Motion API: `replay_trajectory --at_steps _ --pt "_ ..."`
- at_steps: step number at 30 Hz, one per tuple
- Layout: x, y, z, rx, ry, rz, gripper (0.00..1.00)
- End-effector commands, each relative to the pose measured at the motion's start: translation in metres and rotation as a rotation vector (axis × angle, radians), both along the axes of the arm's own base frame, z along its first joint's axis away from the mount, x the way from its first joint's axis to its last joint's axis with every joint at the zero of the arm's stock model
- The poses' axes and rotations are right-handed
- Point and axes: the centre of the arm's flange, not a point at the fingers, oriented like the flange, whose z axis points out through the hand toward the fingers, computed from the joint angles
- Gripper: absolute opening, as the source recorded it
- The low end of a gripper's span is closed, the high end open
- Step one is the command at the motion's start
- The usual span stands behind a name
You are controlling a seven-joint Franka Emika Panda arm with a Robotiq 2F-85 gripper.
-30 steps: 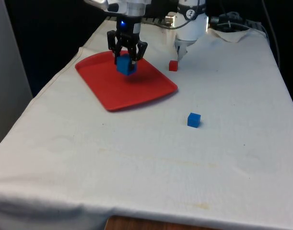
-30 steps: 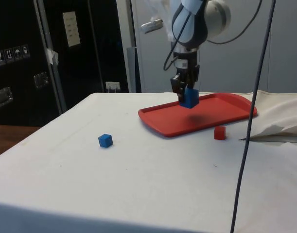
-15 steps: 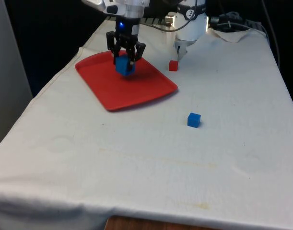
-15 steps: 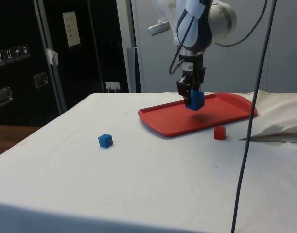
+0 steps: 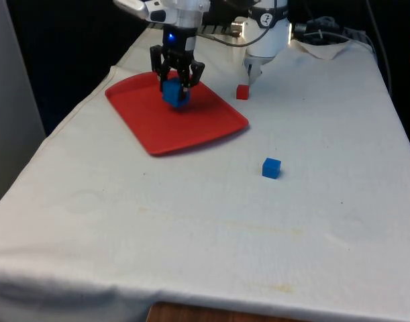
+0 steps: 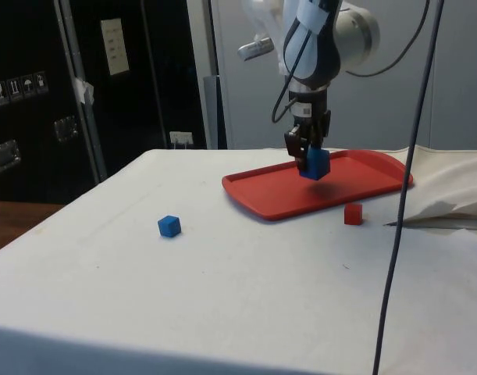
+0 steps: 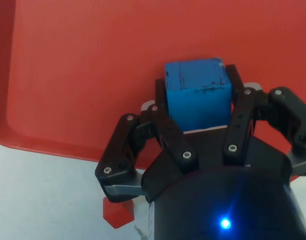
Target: Pick up the largest block and place it onto the tray.
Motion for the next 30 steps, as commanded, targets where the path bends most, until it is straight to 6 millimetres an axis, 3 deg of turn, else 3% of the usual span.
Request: replay_trajectory --at_steps 1,26,27,28,30 --pt "0.0017 0.0034 -0.0005 0.008 -0.005 0.001 0.03" --pt "0.0074 0.0075 -0.0089 -0.006 0.012 -0.007 0.06" --pt "0.0073 0.0075 -0.0091 -0.007 0.014 -0.006 0.12" --pt "0.0077 0.0074 -0.0090 -0.008 0.014 -0.006 0.30" --pt "0.0074 0.0070 -0.0091 -0.009 0.015 -0.007 0.49"
